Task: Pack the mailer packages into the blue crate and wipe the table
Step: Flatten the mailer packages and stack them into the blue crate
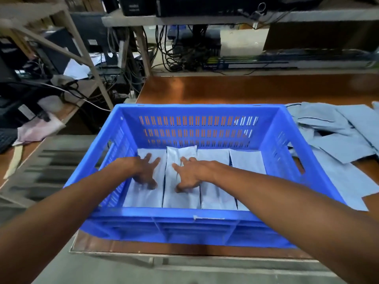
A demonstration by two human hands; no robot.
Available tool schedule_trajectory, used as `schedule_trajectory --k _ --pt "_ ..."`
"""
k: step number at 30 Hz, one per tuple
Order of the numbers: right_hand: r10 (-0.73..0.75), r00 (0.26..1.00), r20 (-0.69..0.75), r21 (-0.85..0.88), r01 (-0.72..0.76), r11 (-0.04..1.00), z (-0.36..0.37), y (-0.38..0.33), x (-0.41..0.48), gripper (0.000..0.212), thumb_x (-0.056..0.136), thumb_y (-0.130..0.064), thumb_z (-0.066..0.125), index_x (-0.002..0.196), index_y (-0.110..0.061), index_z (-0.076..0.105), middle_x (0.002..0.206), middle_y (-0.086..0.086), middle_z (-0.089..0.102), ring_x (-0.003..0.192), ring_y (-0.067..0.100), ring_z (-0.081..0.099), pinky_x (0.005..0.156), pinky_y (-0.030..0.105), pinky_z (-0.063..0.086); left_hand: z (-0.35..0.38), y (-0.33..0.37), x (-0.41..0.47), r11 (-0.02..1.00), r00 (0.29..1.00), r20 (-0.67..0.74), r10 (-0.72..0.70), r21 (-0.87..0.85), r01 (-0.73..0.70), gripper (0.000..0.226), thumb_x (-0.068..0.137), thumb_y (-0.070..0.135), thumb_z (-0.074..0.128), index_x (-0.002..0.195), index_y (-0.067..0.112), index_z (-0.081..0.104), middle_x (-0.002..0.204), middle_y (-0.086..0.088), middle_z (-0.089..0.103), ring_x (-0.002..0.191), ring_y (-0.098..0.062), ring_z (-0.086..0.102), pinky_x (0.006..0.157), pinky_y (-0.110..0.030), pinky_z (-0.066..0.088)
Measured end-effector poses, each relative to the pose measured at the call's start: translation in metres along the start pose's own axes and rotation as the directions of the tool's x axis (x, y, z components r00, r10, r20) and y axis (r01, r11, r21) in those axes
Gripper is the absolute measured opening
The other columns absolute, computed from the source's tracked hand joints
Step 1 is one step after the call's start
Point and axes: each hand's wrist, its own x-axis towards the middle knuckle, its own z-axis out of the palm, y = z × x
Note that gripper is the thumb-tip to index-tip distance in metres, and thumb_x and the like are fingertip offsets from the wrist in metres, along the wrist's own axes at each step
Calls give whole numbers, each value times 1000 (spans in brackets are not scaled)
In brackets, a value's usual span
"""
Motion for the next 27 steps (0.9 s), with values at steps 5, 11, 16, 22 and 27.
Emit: schedule_trajectory --k 5,11,16,22,27 --pt "-8 797 -603 130 108 986 -55 76 -64 41 91 -35 55 128 -18 56 128 9 61 121 34 54 94 44 48 -77 45 -21 978 834 -552 3 -172 -117 79 93 47 54 156 19 15 158 -16 22 142 -40 26 111 -54 33" --pt "351 521 -778 475 122 871 -54 249 -193 32 86 -23 57 116 -19 69 115 1 72 106 16 65 96 27 47 -183 218 -66 870 530 -840 115 -172 -462 60 92 38 57 145 15 38 138 -19 46 125 -43 44 105 -49 38" --pt "568 510 -646 644 -35 764 57 356 -262 25 86 -7 61 108 -10 72 110 7 73 101 23 66 88 26 44 -210 375 -83 868 615 -735 287 -71 -491 56 93 40 52 143 18 40 144 -16 42 132 -39 39 106 -50 38" --pt "473 746 -470 600 -123 790 191 396 -264 34 92 -3 55 125 3 61 132 25 58 124 39 53 105 39 36 -169 495 -52 913 855 -460 241 -192 -360 67 100 45 39 156 19 14 163 -12 9 148 -39 10 118 -54 14" --pt "382 804 -456 277 -280 919 253 392 -253 81 94 -54 -9 154 -12 25 160 5 29 148 22 24 121 46 17 -101 510 -16 886 850 -471 235 -255 -387 68 102 54 27 156 34 -9 164 7 -18 151 -28 -14 118 -55 4"
